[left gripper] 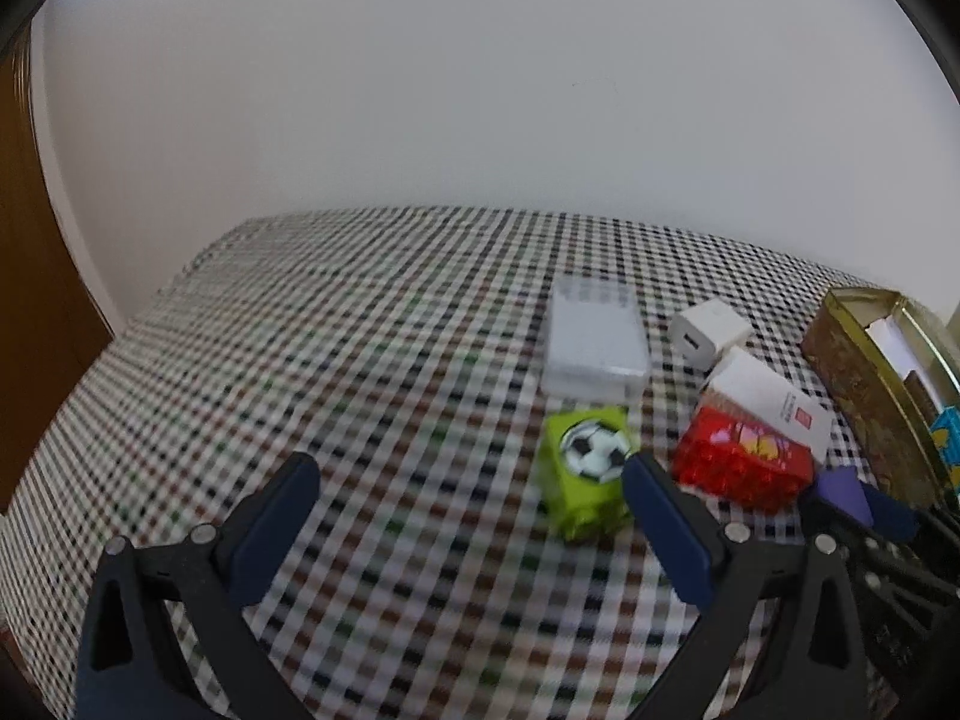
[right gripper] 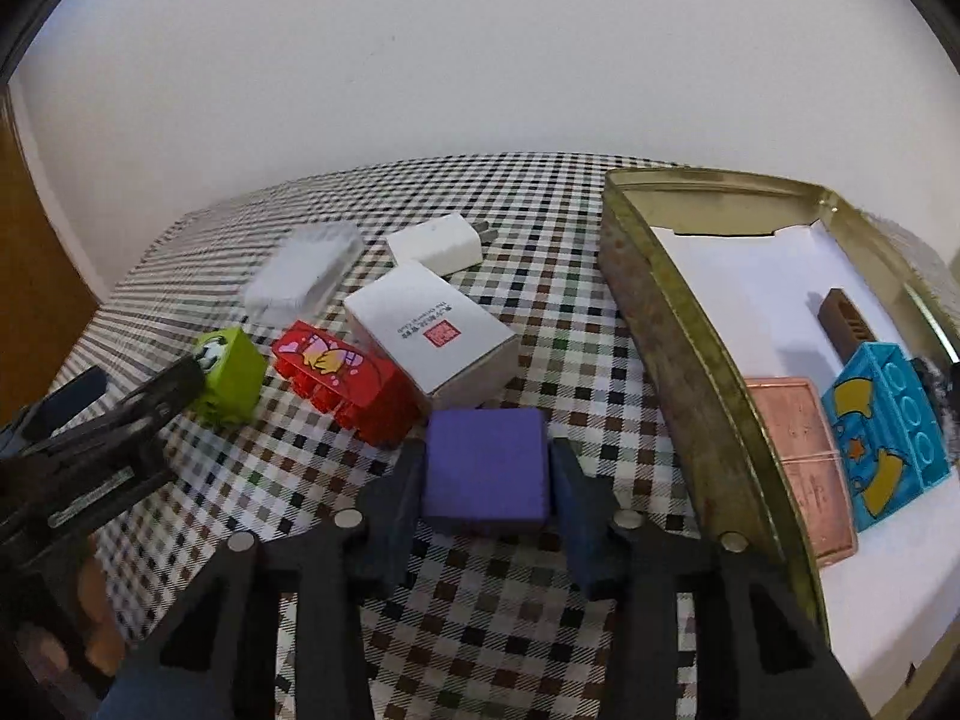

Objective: Organize rigid objects
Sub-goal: 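Grasp the purple block with the right tool while the left tool grasps the green soccer-ball brick, then lift the purple block and green brick off the table with both tools, then carry the purple block and green brick over the tin tray with both tools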

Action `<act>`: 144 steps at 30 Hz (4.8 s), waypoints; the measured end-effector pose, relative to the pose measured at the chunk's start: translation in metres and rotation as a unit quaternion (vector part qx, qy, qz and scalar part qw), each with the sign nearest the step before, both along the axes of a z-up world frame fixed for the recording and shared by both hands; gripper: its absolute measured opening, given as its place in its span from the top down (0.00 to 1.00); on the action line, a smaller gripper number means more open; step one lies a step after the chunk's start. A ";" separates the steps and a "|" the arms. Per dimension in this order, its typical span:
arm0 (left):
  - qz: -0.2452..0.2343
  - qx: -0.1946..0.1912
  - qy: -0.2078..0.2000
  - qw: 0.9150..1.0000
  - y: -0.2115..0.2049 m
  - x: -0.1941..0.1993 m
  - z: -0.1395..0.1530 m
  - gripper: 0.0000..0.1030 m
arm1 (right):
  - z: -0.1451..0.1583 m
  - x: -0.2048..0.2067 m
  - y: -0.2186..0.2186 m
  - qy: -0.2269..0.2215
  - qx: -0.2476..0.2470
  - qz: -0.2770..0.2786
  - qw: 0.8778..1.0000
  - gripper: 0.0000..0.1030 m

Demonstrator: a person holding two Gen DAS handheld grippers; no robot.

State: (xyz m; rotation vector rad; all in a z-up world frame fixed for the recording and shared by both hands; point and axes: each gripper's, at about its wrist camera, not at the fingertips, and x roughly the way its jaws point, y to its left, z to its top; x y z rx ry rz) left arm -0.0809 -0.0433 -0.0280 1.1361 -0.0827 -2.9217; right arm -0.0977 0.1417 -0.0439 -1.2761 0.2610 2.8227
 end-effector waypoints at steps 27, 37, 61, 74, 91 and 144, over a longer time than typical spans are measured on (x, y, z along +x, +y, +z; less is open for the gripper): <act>-0.009 0.082 -0.069 0.994 -0.006 -0.035 -0.017 0.71 | 0.034 0.039 0.015 0.147 -0.035 0.017 0.988 0.58; -0.007 0.060 0.045 0.997 0.002 0.012 0.011 0.71 | 0.042 0.054 0.016 0.201 0.009 -0.008 0.979 0.58; -0.007 0.102 0.030 0.994 -0.035 0.058 0.015 0.68 | 0.052 0.075 0.016 0.242 0.046 -0.030 0.969 0.58; -0.017 0.060 -0.011 0.998 -0.009 0.045 0.001 0.31 | 0.052 0.077 0.019 0.240 0.040 -0.028 0.970 0.58; -0.036 0.072 -0.016 0.997 0.013 0.058 0.002 0.71 | 0.058 0.087 0.034 0.266 0.012 -0.030 0.963 0.58; -0.223 0.019 0.030 0.974 0.249 0.088 0.041 0.71 | 0.054 0.123 0.161 0.238 0.105 -0.153 0.953 0.58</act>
